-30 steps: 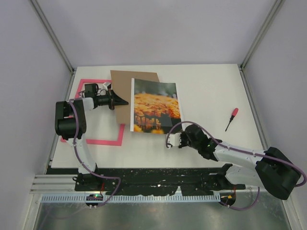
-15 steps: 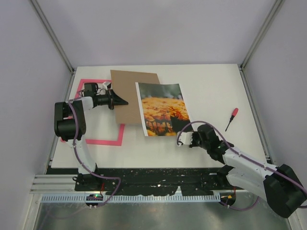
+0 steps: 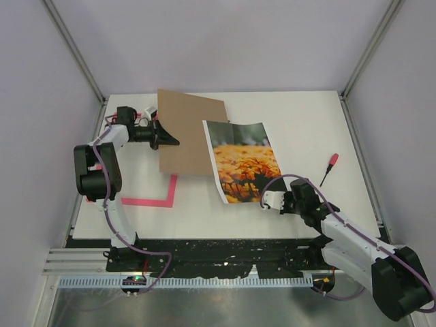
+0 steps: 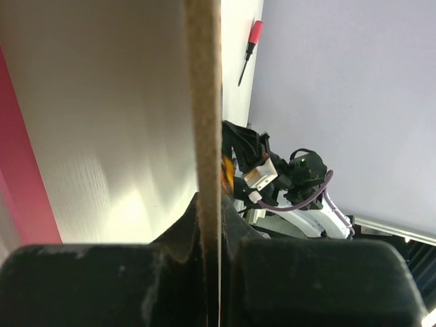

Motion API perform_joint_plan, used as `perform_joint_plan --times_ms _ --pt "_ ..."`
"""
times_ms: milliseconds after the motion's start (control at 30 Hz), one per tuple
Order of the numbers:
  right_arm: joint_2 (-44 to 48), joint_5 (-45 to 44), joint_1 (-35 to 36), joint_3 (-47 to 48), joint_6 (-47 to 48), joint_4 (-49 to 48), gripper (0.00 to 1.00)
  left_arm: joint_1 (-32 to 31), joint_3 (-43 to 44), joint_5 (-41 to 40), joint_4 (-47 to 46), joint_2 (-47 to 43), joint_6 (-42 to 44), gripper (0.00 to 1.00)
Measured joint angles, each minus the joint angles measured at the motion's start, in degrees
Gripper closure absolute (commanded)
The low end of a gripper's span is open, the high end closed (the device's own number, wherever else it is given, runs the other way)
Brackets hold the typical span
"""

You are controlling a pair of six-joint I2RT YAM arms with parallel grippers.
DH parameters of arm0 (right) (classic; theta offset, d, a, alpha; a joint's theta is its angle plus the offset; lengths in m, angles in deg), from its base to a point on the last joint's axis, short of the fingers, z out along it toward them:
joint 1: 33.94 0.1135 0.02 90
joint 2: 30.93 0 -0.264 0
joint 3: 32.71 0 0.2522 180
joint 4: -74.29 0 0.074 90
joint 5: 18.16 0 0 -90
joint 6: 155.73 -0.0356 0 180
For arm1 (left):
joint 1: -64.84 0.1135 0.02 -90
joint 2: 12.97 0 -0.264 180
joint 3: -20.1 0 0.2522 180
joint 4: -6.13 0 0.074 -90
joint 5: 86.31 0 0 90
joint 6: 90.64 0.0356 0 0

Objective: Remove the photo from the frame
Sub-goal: Adjust the photo at the center of the board.

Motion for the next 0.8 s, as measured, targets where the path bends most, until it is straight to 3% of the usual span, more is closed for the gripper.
perform_joint_plan --times_ms 433,800 --pt "1.9 1.4 -5.0 0.4 2.9 4.6 0.92 0.7 6.9 -3.7 19.1 -0.5 15.5 1.00" --pt "3.7 1.4 -7.6 0.5 4.2 8.2 0.92 2.7 12.2 -9.5 23.3 -3.3 16.8 1.00"
